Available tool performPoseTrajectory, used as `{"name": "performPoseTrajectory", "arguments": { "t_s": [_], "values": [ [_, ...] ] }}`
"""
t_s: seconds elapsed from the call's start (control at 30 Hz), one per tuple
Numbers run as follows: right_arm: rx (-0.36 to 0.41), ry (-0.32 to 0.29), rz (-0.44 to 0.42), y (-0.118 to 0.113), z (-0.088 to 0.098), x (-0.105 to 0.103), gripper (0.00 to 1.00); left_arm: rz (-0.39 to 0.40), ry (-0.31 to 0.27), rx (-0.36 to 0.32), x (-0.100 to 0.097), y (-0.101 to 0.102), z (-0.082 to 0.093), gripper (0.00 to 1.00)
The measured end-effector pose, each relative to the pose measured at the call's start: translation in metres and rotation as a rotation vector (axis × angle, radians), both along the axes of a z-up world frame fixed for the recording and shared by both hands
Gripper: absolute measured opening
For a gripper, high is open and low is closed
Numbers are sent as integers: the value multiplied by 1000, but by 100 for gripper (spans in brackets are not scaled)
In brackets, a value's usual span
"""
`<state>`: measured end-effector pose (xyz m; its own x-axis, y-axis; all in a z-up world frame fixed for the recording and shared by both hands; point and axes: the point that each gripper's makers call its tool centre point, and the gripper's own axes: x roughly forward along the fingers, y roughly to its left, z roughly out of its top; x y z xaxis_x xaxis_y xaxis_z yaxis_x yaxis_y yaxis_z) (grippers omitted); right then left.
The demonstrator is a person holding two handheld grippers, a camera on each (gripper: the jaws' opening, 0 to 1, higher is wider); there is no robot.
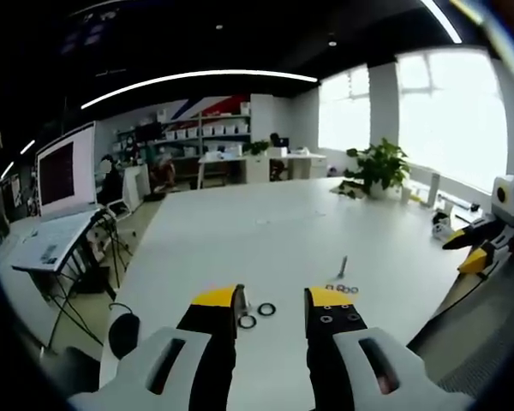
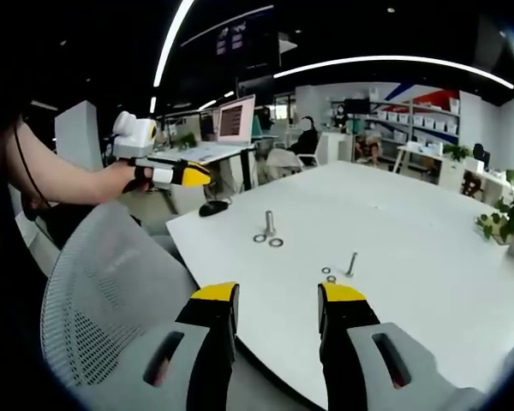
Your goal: Place the washer onto the threaded stud by aligning its center hole with the stud, sliding it down to the base, and recovering from edge contact or off-axis alignment until the washer reaches the visible bottom stop.
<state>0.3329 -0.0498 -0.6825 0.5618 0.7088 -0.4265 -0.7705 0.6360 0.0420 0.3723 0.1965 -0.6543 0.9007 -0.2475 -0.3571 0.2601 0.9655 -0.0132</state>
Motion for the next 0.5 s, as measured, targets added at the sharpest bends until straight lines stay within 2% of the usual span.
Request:
{"name": "performPoseTrajectory", "arguments": {
  "t_s": [0.5],
  "values": [
    [-11, -3, -13, -2, -1, 0, 39, 10, 41, 20, -2, 5, -11, 29]
  ]
}}
